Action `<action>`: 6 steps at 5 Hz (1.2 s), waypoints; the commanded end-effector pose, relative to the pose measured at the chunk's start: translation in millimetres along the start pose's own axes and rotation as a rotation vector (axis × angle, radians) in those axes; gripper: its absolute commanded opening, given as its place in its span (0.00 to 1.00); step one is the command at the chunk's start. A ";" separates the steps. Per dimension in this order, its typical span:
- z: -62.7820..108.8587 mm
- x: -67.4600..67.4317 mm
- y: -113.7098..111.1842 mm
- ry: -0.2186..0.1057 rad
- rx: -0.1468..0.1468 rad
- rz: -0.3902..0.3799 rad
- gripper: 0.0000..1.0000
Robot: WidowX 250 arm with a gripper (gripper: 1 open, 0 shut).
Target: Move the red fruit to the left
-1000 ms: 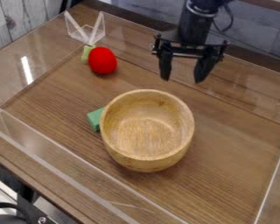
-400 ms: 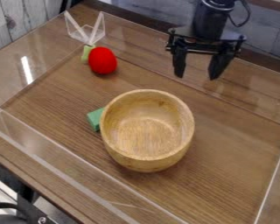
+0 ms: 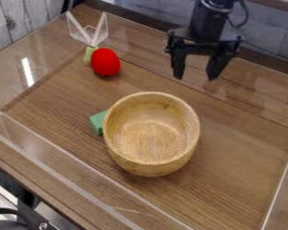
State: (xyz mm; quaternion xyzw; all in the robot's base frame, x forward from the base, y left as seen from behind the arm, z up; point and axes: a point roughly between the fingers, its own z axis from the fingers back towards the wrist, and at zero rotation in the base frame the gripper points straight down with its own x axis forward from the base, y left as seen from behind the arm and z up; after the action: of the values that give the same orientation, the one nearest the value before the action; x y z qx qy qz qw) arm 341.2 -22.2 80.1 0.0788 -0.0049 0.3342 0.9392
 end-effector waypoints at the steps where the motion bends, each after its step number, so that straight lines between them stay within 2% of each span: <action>1: 14.2 8.7 -14.2 -0.062 -0.035 0.021 1.00; 2: 33.6 3.2 -13.4 -0.045 -0.065 0.038 1.00; 3: 47.4 4.1 -8.9 -0.037 -0.088 0.074 1.00; 4: 41.5 10.2 11.7 -0.044 -0.110 0.022 1.00; 5: 31.4 6.7 23.8 -0.073 -0.097 -0.065 1.00; 6: 24.5 -6.5 8.6 -0.083 -0.103 -0.088 1.00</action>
State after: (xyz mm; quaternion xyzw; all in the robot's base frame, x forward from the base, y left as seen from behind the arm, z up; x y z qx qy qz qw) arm 323.3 -28.6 84.1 0.0565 -0.0256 0.2815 0.9575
